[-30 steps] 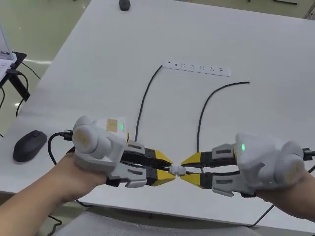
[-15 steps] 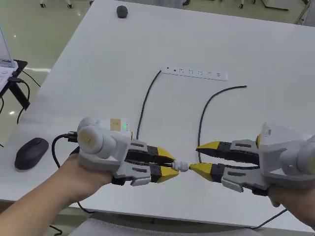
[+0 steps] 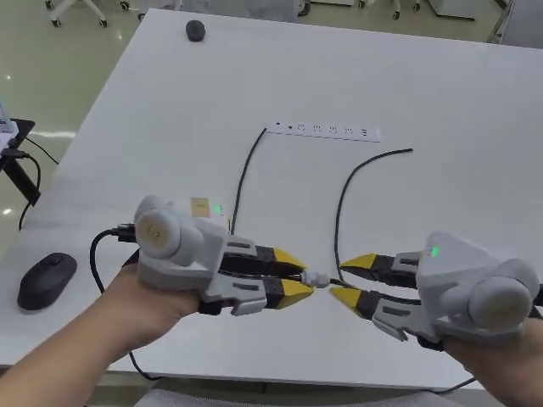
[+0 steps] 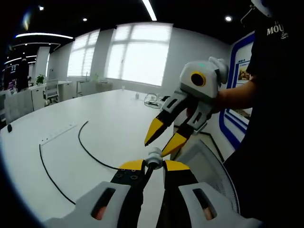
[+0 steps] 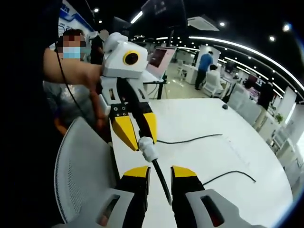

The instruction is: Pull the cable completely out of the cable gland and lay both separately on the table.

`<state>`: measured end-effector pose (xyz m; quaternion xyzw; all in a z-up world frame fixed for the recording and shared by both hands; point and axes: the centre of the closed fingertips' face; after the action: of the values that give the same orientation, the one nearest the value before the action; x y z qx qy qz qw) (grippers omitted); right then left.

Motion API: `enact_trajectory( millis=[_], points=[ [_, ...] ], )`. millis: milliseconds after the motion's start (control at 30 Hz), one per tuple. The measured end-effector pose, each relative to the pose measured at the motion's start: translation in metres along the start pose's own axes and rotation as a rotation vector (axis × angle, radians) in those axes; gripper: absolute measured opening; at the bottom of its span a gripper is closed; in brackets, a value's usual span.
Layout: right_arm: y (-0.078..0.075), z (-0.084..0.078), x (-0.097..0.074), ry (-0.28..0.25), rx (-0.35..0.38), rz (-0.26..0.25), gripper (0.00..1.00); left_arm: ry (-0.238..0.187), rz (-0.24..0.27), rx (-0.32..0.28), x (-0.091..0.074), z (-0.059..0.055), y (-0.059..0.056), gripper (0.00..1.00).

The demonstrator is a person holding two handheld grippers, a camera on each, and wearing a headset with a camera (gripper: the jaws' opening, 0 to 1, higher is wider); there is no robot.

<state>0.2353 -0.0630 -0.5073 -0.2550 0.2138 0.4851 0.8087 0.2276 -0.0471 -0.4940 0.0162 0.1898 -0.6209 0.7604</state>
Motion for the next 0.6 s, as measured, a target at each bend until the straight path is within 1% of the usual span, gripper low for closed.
enact_trajectory(
  millis=[67, 167, 300, 367, 433, 600],
  points=[
    [-0.0016, 0.0025, -0.0007, -0.012, -0.017, -0.009, 0.08, 0.014, -0.001, -0.002, 0.0023, -0.0019, -0.0001, 0.15],
    [0.0016, 0.0001, -0.0006, -0.003, -0.023, 0.009, 0.02, 0.009, 0.005, -0.005, 0.0027, -0.0009, 0.0016, 0.15],
    [0.0020, -0.0034, 0.0018, 0.010, -0.076, 0.004, 0.01, 0.022, 0.014, 0.006, 0.0045, -0.0027, 0.0018, 0.15],
    [0.0009, -0.0040, 0.0022, 0.013, -0.095, -0.002, 0.01, 0.020, 0.017, -0.005, 0.0050, -0.0029, 0.0028, 0.15],
    [0.0006, -0.0045, 0.0017, 0.019, -0.098, -0.006, 0.00, 0.020, 0.016, -0.015, 0.0059, -0.0023, 0.0029, 0.15],
    [-0.0006, -0.0061, 0.0031, 0.035, -0.118, -0.034, 0.00, 0.020, 0.014, -0.014, 0.0072, -0.0015, 0.0040, 0.15]
  ],
)
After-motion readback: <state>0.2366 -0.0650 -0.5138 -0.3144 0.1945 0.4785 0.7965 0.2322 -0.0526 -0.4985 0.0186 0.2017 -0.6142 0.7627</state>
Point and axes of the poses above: the centre of the closed fingertips' face, and the gripper's own axes: x roughly forward along the fingers, y roughly to its left, z roughly out of its top, and after that the axes turned 3 degrees about -z, right-handed
